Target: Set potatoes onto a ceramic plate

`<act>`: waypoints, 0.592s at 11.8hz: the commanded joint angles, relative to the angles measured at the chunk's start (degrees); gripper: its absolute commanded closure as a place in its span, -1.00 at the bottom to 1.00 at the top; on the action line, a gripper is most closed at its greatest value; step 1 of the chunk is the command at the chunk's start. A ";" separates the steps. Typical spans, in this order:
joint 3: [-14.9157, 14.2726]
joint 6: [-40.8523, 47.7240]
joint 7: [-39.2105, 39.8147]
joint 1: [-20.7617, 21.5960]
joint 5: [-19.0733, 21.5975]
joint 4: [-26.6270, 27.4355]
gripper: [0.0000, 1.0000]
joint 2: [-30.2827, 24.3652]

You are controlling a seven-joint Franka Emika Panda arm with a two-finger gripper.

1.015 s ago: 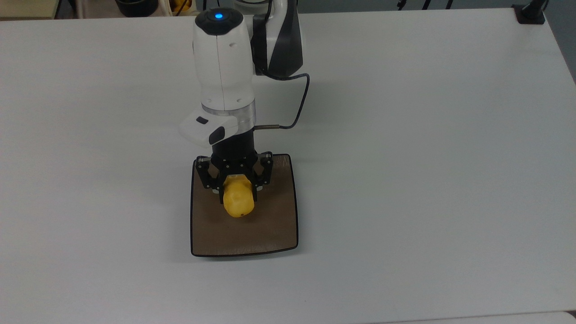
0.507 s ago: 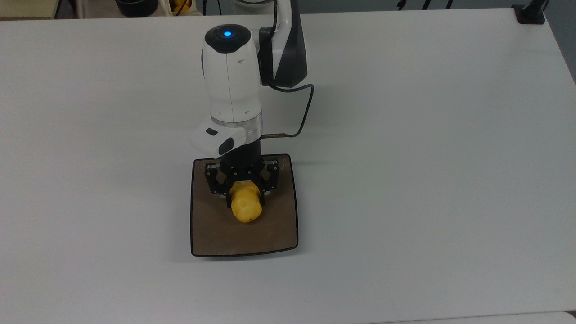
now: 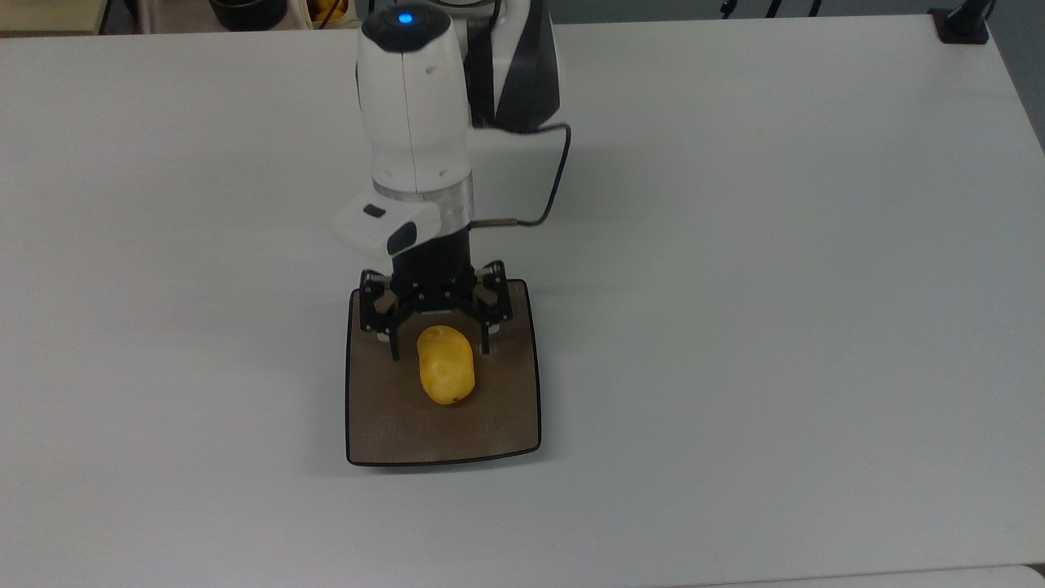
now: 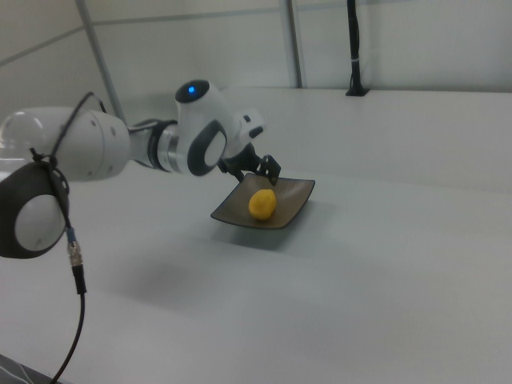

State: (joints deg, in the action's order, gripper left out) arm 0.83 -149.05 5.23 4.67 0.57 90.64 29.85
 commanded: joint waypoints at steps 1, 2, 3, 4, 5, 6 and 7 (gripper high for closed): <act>-0.57 17.84 -0.49 -0.01 0.40 1.73 -1.00 -10.92; -1.27 24.35 -0.83 0.08 0.48 1.56 -1.00 -13.91; -1.27 30.16 -0.92 0.08 0.66 1.56 -1.00 -17.51; -1.36 36.48 -0.93 -0.01 0.57 1.56 -1.00 -20.94; -1.80 42.46 -1.10 -0.18 0.66 1.56 -1.00 -24.28; -1.97 47.66 -2.49 -0.18 0.66 1.56 -1.00 -27.18; -1.98 51.02 -5.38 -0.01 0.66 1.56 -1.00 -29.39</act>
State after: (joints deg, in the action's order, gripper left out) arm -0.44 -105.42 4.42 4.06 0.57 90.13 6.72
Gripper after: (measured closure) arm 0.000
